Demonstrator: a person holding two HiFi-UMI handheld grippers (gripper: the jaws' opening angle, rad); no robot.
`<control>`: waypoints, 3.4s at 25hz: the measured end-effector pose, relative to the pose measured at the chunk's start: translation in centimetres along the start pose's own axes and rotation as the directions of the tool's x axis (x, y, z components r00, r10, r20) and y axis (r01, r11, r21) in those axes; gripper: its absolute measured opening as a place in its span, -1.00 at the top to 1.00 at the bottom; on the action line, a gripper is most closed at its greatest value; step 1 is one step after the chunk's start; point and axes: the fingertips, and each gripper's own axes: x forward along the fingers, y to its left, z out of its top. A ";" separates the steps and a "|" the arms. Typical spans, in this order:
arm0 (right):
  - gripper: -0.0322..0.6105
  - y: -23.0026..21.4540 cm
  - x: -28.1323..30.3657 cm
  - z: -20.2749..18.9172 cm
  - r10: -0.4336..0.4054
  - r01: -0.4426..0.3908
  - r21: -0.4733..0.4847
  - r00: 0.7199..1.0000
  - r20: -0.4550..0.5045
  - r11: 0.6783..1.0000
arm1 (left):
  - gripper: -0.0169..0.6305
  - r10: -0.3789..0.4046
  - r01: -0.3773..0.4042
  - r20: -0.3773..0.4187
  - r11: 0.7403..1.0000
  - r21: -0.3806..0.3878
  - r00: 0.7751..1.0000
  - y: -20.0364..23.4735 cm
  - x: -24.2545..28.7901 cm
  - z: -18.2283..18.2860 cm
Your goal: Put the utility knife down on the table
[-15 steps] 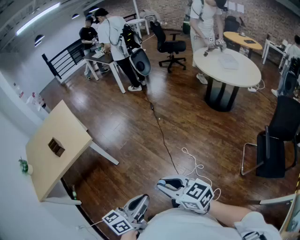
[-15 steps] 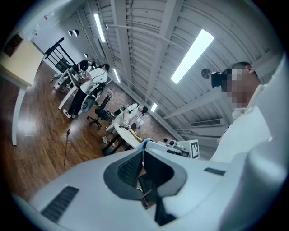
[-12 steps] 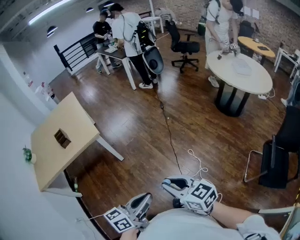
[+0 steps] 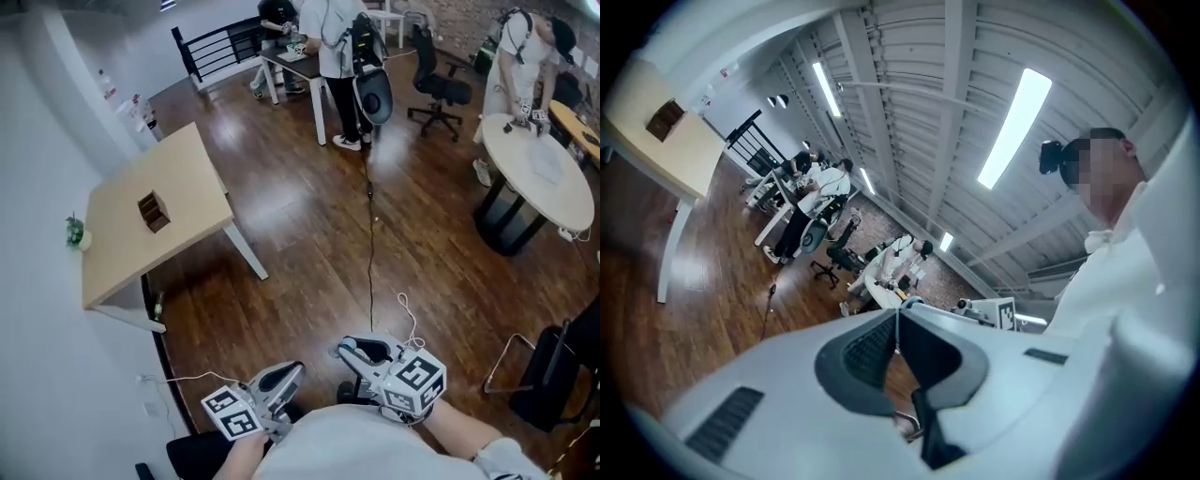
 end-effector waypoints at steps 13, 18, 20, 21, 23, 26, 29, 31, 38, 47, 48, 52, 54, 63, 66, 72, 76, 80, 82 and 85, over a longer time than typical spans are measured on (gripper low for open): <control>0.68 1.4 8.7 0.3 0.100 -0.103 -0.031 0.992 -0.073 0.994 | 0.94 0.112 -0.106 0.081 0.992 -0.069 0.990 5.9 -5.2 2.2; 0.68 3.0 14.9 1.6 0.090 -0.095 -0.053 0.992 -0.087 0.994 | 0.94 0.102 -0.094 0.100 0.992 -0.085 0.990 10.3 -8.6 5.3; 0.68 3.8 17.5 2.2 0.083 -0.089 -0.060 0.992 -0.094 0.994 | 0.94 0.095 -0.086 0.107 0.993 -0.085 0.990 12.1 -10.2 6.9; 0.68 4.2 18.8 2.5 0.080 -0.086 -0.062 0.992 -0.096 0.994 | 0.94 0.092 -0.083 0.110 0.993 -0.084 0.990 13.0 -11.0 7.7; 0.68 5.3 21.2 3.2 0.076 -0.083 -0.069 0.992 -0.101 0.994 | 0.94 0.088 -0.078 0.118 0.993 -0.083 0.989 14.7 -12.7 9.2; 0.68 7.0 24.8 4.2 0.083 -0.093 -0.090 0.990 -0.112 0.992 | 0.94 0.086 -0.076 0.133 0.994 -0.082 0.987 16.7 -15.3 11.3; 0.68 8.7 28.4 4.7 0.091 -0.105 -0.115 0.988 -0.125 0.988 | 0.94 0.091 -0.079 0.148 0.993 -0.087 0.985 18.7 -18.1 12.7; 0.68 9.7 30.7 4.9 0.095 -0.111 -0.122 0.987 -0.130 0.986 | 0.94 0.099 -0.085 0.154 0.992 -0.095 0.983 20.0 -20.0 13.2; 0.68 12.0 36.6 5.6 0.126 -0.148 -0.145 0.980 -0.153 0.978 | 0.94 0.134 -0.111 0.180 0.985 -0.131 0.975 23.5 -24.4 14.6; 0.68 10.4 43.6 7.6 0.198 -0.220 -0.153 0.968 -0.152 0.963 | 0.94 0.200 -0.173 0.222 0.976 -0.134 0.954 27.5 -25.0 18.3; 0.68 10.0 44.8 7.8 0.211 -0.234 -0.155 0.965 -0.154 0.960 | 0.94 0.214 -0.187 0.229 0.973 -0.134 0.949 28.3 -25.1 19.0; 0.68 8.2 49.2 9.3 0.270 -0.299 -0.156 0.946 -0.180 0.941 | 0.94 0.276 -0.245 0.258 0.958 -0.147 0.926 31.5 -24.8 22.1; 0.68 7.1 51.4 10.4 0.296 -0.330 -0.168 0.935 -0.197 0.929 | 0.94 0.299 -0.264 0.264 0.951 -0.161 0.917 33.1 -24.0 23.7; 0.68 2.6 59.1 14.2 0.384 -0.444 -0.233 0.886 -0.261 0.865 | 0.94 0.360 -0.319 0.299 0.931 -0.179 0.884 38.8 -20.3 30.7; 0.68 2.3 61.9 14.2 0.401 -0.473 -0.238 0.868 -0.293 0.849 | 0.94 0.390 -0.341 0.313 0.919 -0.200 0.866 40.8 -20.9 32.1; 0.68 2.6 65.5 13.5 0.411 -0.494 -0.224 0.850 -0.331 0.840 | 0.94 0.415 -0.359 0.322 0.907 -0.221 0.851 43.6 -22.8 33.5; 0.68 3.6 69.5 13.5 0.385 -0.472 -0.244 0.861 -0.332 0.847 | 0.94 0.381 -0.327 0.311 0.921 -0.212 0.871 46.8 -25.0 35.5; 0.68 4.6 73.9 13.8 0.290 -0.402 -0.368 0.901 -0.323 0.839 | 0.94 0.320 -0.272 0.264 0.941 -0.203 0.910 49.6 -27.4 37.3; 0.68 4.9 76.3 13.8 0.246 -0.373 -0.432 0.915 -0.321 0.821 | 0.94 0.293 -0.249 0.242 0.948 -0.197 0.925 51.1 -28.8 38.3; 0.68 4.8 79.1 13.9 0.204 -0.349 -0.486 0.923 -0.325 0.801 | 0.94 0.262 -0.222 0.222 0.957 -0.189 0.939 52.5 -30.0 39.5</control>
